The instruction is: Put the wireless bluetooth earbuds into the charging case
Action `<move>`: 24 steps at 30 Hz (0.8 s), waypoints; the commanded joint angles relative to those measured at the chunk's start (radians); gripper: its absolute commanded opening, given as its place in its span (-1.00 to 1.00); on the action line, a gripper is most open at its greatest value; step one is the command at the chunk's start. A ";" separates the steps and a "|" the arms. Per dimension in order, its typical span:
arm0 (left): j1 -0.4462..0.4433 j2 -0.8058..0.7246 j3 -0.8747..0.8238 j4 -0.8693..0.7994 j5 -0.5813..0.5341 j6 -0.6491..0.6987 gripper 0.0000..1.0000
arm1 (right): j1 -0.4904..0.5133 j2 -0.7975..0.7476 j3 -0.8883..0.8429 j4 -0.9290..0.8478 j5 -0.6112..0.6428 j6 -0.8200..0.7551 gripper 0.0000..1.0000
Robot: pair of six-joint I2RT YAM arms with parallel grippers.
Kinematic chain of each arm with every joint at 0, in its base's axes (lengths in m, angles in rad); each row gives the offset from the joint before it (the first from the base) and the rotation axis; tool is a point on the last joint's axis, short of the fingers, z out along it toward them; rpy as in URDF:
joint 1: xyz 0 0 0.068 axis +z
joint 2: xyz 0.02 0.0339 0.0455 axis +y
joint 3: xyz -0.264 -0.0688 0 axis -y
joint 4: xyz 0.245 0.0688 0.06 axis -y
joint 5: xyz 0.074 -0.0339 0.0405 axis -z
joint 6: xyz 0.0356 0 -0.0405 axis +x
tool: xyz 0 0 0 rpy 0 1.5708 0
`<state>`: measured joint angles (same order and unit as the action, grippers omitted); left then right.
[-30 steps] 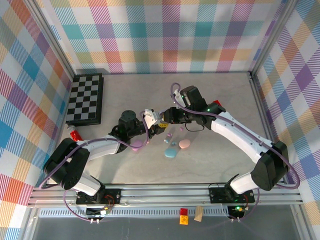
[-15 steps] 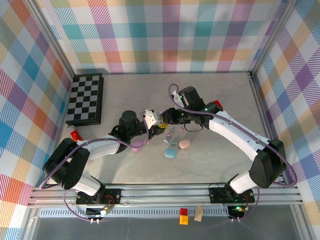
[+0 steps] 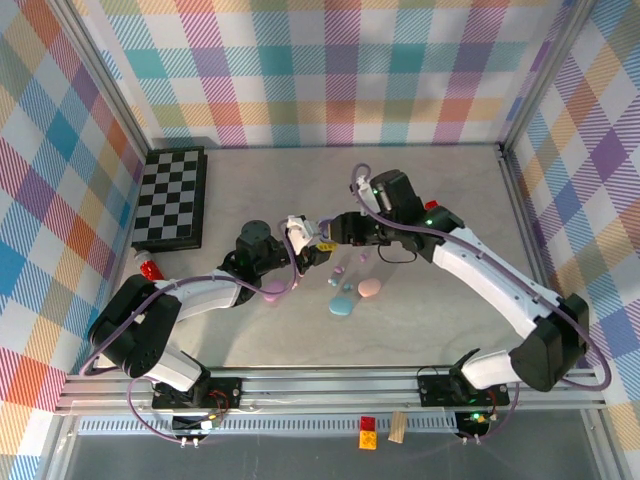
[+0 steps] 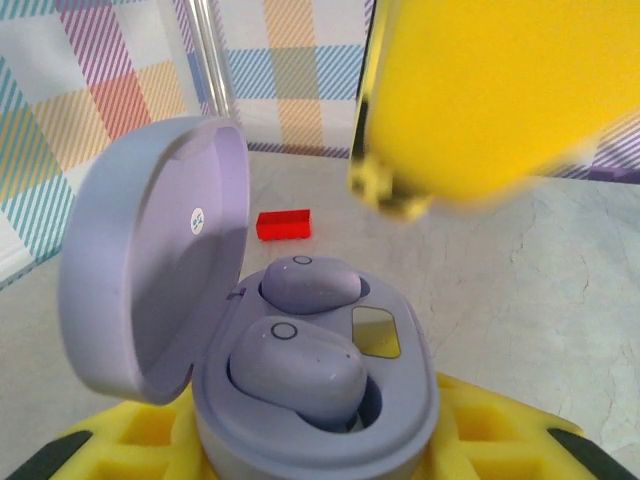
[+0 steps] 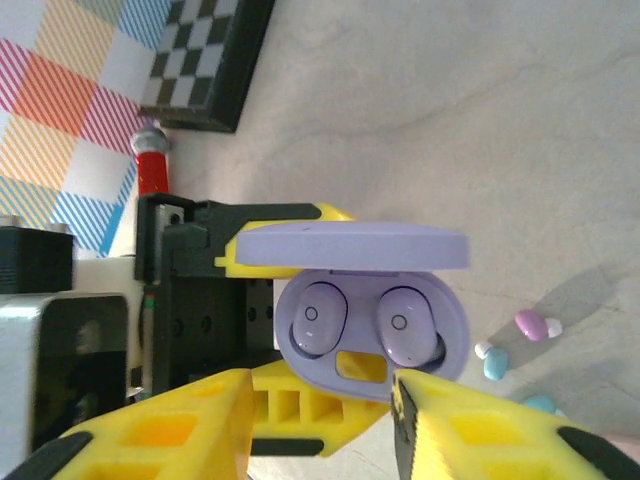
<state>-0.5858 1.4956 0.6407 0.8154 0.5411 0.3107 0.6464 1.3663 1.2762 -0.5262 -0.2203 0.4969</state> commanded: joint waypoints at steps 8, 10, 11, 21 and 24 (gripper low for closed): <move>0.006 -0.011 -0.029 0.056 0.075 0.027 -0.29 | -0.075 0.003 0.061 0.015 -0.005 0.034 0.14; 0.006 -0.022 -0.035 0.054 0.084 0.033 -0.29 | -0.081 0.038 0.094 0.014 -0.005 0.030 0.18; 0.006 -0.027 -0.036 0.052 0.089 0.037 -0.29 | -0.085 0.058 0.112 0.008 -0.009 0.026 0.19; 0.006 -0.030 0.008 0.062 0.059 -0.017 -0.29 | -0.100 0.134 0.112 -0.031 -0.028 -0.017 0.28; 0.006 -0.026 0.033 0.037 0.049 -0.019 -0.29 | -0.100 0.111 0.092 -0.033 -0.031 -0.015 0.30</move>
<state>-0.5858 1.4857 0.6270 0.8196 0.5888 0.3069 0.5495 1.5059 1.3880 -0.5446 -0.2283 0.4923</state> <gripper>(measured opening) 0.357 0.648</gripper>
